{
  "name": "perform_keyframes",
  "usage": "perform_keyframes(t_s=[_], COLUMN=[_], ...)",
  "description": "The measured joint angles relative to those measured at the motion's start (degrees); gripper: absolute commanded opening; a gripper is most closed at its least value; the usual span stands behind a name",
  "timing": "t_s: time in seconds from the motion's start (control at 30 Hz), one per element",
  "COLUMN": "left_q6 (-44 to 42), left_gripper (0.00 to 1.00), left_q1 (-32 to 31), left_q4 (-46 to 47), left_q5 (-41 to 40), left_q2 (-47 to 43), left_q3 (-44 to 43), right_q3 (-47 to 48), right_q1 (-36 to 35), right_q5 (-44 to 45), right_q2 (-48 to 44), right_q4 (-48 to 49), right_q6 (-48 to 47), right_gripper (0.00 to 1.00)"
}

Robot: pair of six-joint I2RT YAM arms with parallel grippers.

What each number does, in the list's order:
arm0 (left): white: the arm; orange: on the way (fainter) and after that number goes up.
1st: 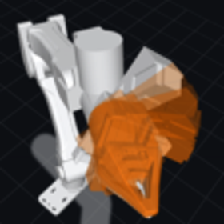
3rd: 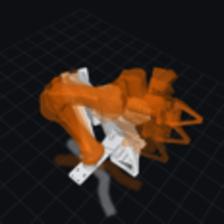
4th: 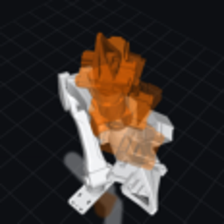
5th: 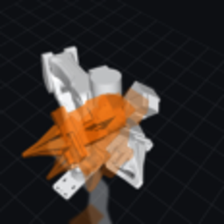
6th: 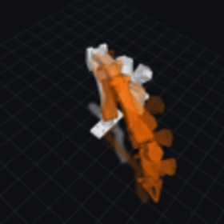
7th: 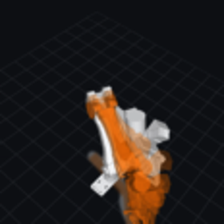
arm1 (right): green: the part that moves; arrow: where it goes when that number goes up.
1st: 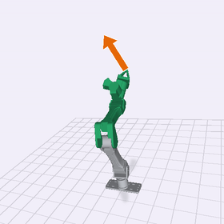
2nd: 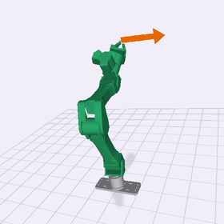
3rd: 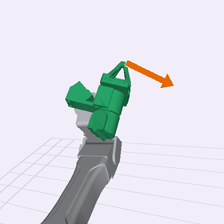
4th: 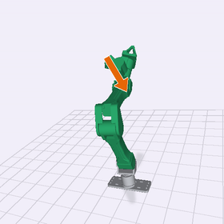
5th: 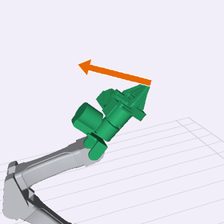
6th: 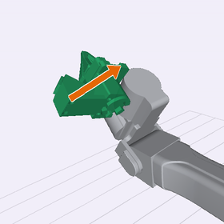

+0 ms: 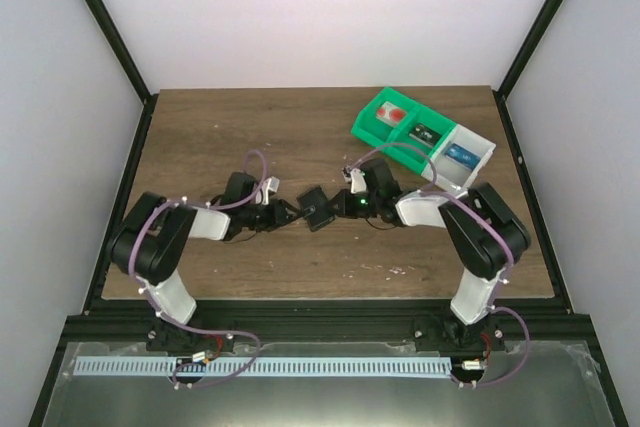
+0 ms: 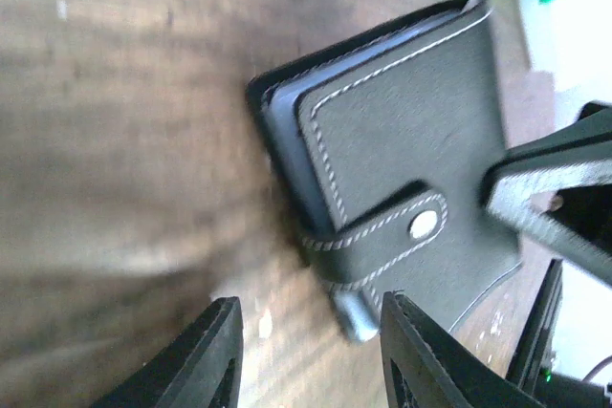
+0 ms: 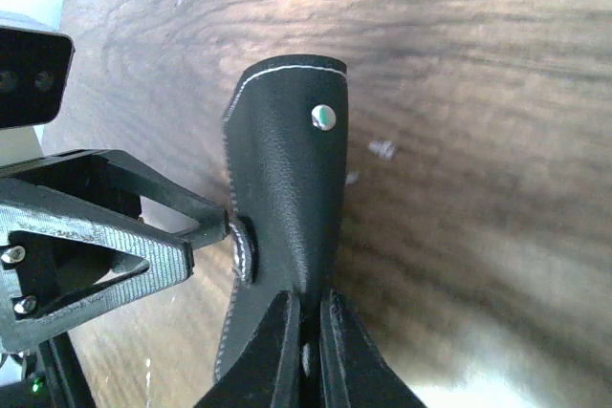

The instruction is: Take the credit cards out of the card holder

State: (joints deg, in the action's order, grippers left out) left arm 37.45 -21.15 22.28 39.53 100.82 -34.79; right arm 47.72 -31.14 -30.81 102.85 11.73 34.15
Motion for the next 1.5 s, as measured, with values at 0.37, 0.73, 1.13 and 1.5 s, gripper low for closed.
perform_keyframes(t_s=[0.37,0.73,1.13,1.5], left_q6=[2.2,7.4,9.0,9.8], left_gripper=[0.51,0.51,0.52,0.52], left_q1=[-9.0,-10.0,-10.0,-10.4], left_q4=[-14.5,-11.2,-4.5,-2.8], left_q5=[-8.7,-7.5,-3.6,-1.8], left_q2=[-23.0,-21.8,-15.7,-12.0], left_q3=[3.6,7.1,7.8,7.8], right_q3=[-2.1,-2.0,-3.0,-5.4], right_q1=[-6.2,-16.5,-17.6,-17.8], right_q5=[10.6,24.0,24.2,24.0], right_q2=[-13.4,-20.1,-21.7,-21.6], right_q4=[-14.6,-21.1,-18.0,-16.3], right_q6=[-2.2,-0.8,0.6,0.6], right_gripper=[0.01,0.01,0.01,0.0])
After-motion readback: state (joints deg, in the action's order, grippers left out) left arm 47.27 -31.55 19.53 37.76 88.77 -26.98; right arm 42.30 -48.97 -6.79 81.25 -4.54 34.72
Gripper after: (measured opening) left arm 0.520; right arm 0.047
